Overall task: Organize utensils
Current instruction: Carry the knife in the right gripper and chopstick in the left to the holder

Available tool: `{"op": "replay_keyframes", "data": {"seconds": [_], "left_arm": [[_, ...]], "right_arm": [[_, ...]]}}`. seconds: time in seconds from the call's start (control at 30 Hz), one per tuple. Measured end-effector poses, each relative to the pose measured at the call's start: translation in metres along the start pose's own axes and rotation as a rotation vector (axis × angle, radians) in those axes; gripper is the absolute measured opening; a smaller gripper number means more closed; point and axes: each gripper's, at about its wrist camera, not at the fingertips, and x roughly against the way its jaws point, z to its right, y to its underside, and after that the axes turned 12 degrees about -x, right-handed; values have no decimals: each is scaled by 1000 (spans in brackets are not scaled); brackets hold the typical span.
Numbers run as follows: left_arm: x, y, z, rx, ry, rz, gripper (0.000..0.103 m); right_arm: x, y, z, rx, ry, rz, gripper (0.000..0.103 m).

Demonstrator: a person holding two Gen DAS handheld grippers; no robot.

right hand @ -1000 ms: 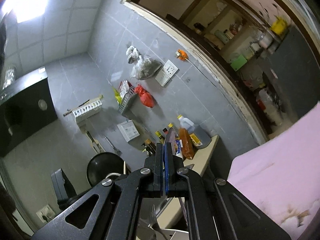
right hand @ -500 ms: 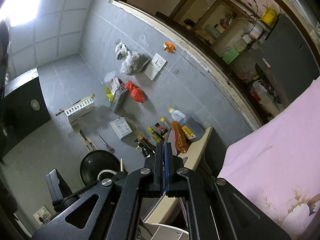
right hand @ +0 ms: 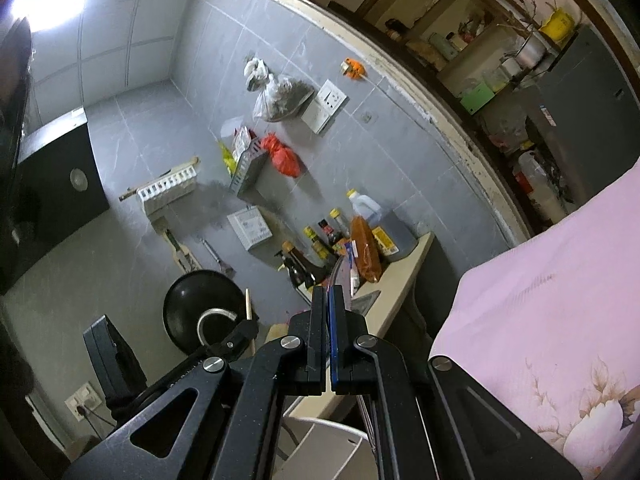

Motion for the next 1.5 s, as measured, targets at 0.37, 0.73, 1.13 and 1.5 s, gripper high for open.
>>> {"op": "replay_keyframes", "data": {"seconds": [0.37,0.73,1.13,1.5], "left_arm": [[13,4,0,-55,39,-35,5],[28,-3,-6,-110,85,-107,6],[33,7,3,-180,155,-257,6],[43,-3,10,-163,157,-288,6]], "right_arm": [[12,3,-1,36,32,-62,2],[24,6,-11,65,37,-101,2],[44,9,-18,77,88,-151,2],[73,-1,-32,100,114,-148,2]]}}
